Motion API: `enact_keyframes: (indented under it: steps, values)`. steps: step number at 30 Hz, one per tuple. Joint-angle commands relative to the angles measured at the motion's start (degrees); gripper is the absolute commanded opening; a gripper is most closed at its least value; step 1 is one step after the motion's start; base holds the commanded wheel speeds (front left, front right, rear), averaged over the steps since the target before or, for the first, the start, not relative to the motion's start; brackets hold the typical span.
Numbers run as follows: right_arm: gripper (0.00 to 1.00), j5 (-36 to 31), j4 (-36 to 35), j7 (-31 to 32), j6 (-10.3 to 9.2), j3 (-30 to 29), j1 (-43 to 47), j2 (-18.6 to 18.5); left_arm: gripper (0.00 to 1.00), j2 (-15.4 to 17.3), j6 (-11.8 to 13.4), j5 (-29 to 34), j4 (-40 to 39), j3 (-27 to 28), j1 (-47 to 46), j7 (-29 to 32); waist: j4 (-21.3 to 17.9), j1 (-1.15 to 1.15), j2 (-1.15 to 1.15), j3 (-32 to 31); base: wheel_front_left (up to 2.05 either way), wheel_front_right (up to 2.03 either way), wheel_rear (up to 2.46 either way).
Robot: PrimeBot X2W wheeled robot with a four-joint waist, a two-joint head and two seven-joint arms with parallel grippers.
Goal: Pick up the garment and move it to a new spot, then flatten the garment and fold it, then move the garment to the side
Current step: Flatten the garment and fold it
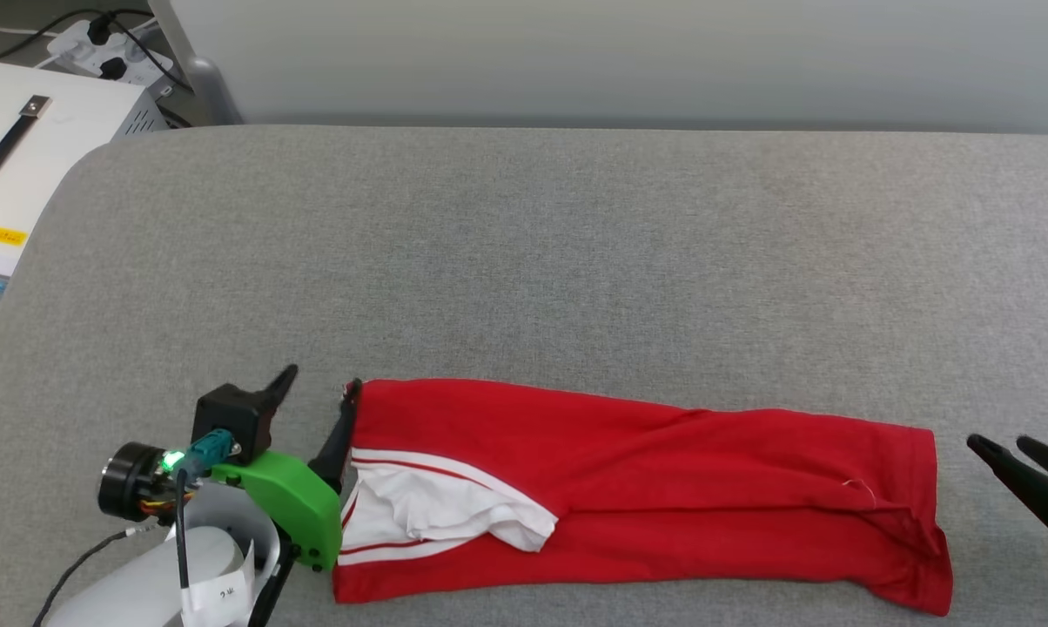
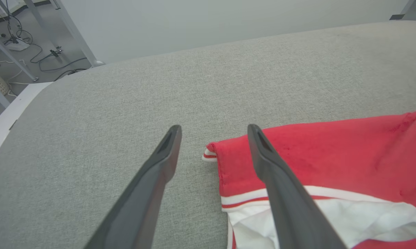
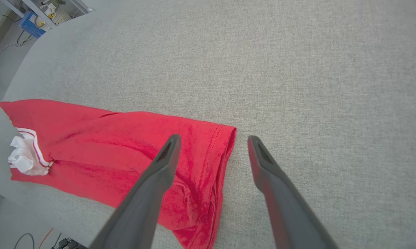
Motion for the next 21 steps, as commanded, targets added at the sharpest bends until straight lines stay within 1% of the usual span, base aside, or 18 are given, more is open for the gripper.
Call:
enact_keyframes:
  steps: [1,4,6,9,11,16,19,21]
  values:
    - [1.0,1.4,0.72,1.73,0.02,-0.55,0.94,-0.22,1.0,-0.17,1.66,1.69,-0.42,1.34,1.56,-0.46,0.27,0.0,0.0,0.33,0.0,0.0,0.0]
    - [1.0,2.99,2.13,5.45,0.02,-0.98,1.13,-0.41,1.0,-1.74,4.8,6.42,-2.26,6.5,3.3,-0.57,0.83,0.0,0.0,1.23,0.0,0.0,0.0]
    - [1.0,2.78,3.07,6.66,0.02,-0.74,0.57,0.19,1.0,-2.84,6.3,9.81,-3.24,9.93,5.1,-0.58,1.11,0.0,0.0,1.84,0.0,0.0,0.0]
    - [1.0,2.14,5.07,7.89,0.02,0.19,-0.8,2.04,1.0,-5.19,7.88,14.82,-4.64,15.6,8.26,-0.59,1.77,0.0,0.0,2.67,0.0,0.0,0.0]
    - [1.0,1.59,6.43,8.48,0.02,1.09,-1.76,3.27,1.0,-6.61,8.19,17.48,-5.18,18.43,10.25,-0.6,2.12,0.0,0.0,3.08,0.0,0.0,0.0]
    - [1.0,0.57,9.52,9.87,0.02,4.25,-4.16,6.78,1.0,-11.67,8.27,24.81,-6.74,26.68,15.56,-0.6,3.21,0.0,0.0,4.14,0.0,0.0,0.0]
    - [1.0,0.85,10.26,11.04,0.02,6.68,-4.58,8.62,1.0,-15.12,7.32,28.78,-7.23,31.2,18.59,-0.6,3.66,0.0,0.0,4.41,0.0,0.0,0.0]
    - [1.0,0.94,10.43,11.41,0.02,8.15,-4.75,9.13,1.0,-17.55,6.25,30.99,-7.83,34.05,20.34,-0.6,3.83,0.0,0.0,4.44,0.0,0.0,0.0]
